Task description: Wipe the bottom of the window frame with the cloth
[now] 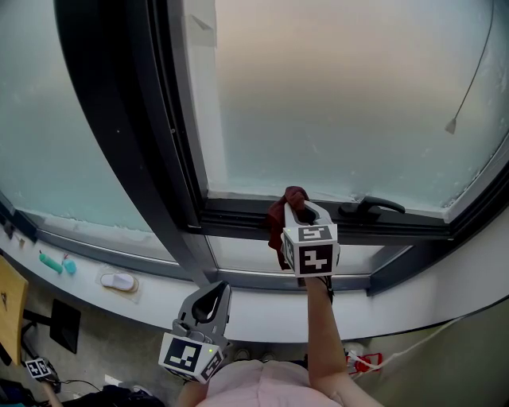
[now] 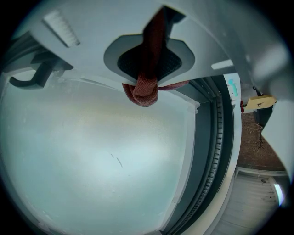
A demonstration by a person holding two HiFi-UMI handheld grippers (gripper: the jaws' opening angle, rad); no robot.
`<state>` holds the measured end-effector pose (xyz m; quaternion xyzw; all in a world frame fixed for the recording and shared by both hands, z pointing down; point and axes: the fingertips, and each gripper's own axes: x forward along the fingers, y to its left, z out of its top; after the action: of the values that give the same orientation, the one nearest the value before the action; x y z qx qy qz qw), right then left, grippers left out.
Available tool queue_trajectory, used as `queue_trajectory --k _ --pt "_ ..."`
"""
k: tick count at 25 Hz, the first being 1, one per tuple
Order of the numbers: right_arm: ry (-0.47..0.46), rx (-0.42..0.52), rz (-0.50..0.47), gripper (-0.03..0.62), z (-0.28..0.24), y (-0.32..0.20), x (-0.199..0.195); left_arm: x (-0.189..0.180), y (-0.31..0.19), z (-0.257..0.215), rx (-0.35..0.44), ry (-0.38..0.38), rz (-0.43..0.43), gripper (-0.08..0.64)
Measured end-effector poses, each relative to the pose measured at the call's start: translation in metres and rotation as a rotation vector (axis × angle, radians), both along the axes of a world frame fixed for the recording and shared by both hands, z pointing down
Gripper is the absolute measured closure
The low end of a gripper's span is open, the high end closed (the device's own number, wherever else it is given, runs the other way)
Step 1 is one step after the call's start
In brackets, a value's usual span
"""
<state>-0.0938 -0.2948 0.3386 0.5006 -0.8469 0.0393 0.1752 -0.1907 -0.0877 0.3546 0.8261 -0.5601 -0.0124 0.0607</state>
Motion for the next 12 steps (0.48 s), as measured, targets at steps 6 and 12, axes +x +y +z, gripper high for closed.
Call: queue_trajectory --k 6,12 --pt "-0.010 -0.006 0.008 0.531 0.000 -0.001 0.009 0.005 -0.002 0.000 0.003 0.002 0.007 0.565" --pt "-0.026 -0.013 0.019 0.531 0.001 -0.003 0.019 0.011 -0.004 0.000 0.000 0.006 0.017 0.565"
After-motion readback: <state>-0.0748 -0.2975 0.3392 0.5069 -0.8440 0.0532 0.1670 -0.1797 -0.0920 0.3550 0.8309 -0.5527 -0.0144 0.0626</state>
